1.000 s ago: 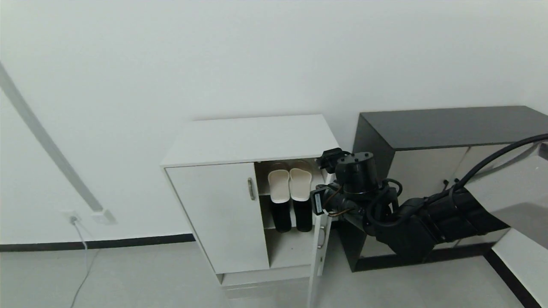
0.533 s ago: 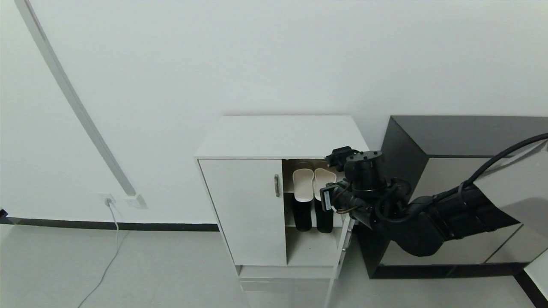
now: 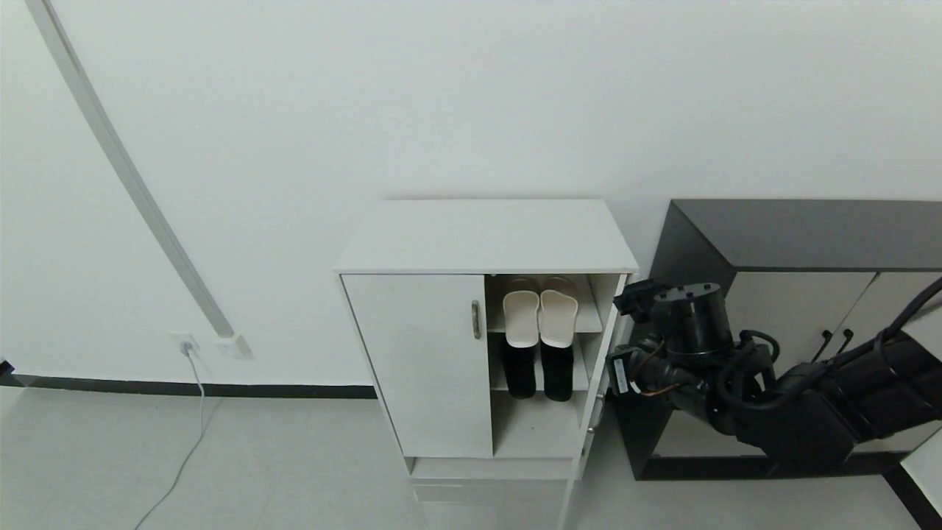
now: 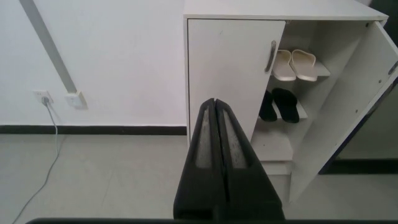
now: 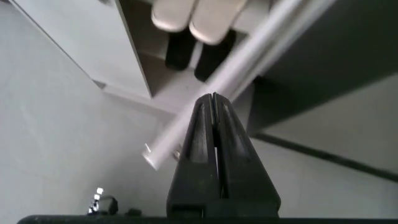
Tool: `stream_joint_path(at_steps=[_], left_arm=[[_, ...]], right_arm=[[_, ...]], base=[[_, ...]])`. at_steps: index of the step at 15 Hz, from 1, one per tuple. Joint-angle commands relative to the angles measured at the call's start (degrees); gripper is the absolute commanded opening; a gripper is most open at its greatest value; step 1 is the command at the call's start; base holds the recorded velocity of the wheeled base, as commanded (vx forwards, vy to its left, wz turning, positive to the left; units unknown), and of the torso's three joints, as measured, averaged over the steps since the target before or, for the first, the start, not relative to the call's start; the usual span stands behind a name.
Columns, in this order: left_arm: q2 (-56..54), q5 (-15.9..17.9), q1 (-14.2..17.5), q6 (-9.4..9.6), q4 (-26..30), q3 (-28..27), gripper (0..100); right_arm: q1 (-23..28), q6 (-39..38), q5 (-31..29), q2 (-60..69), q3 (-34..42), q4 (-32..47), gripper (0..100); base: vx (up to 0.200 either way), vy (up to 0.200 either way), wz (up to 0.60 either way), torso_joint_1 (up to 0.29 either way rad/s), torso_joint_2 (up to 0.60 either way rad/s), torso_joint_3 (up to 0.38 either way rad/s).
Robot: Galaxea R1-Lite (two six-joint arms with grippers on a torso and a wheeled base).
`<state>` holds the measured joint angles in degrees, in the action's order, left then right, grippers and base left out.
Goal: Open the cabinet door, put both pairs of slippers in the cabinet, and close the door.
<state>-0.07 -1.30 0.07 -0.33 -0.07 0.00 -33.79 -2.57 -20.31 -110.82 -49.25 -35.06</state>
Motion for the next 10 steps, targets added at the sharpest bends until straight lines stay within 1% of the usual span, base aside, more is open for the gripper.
stream_joint_path(at_steps=[1,4,7,10], left_arm=[[0.1,0.0,0.0,-0.02,0.0,0.0,0],[0.1,0.0,0.0,-0.02,0.0,0.0,0],[0.1,0.0,0.0,-0.02,0.0,0.0,0],[0.1,0.0,0.0,-0.02,0.0,0.0,0]], right_arm=[[0.4,-0.2,0.1,1.0,3.6,-1.7,0],[0.4,-0.2,1.1,-0.6,6.4,-4.5,0],[0.4,-0.4,1.2,-5.4,6.7,-10.0,0],[0.4,-0.3,3.3,-10.6,5.5,-16.1,0]], base=[[0.0,0.0,0.0,0.0,0.0,0.0],[0.0,0.0,0.0,0.0,0.0,0.0],[0.0,0.0,0.0,0.0,0.0,0.0],[0.0,0.0,0.0,0.0,0.0,0.0]])
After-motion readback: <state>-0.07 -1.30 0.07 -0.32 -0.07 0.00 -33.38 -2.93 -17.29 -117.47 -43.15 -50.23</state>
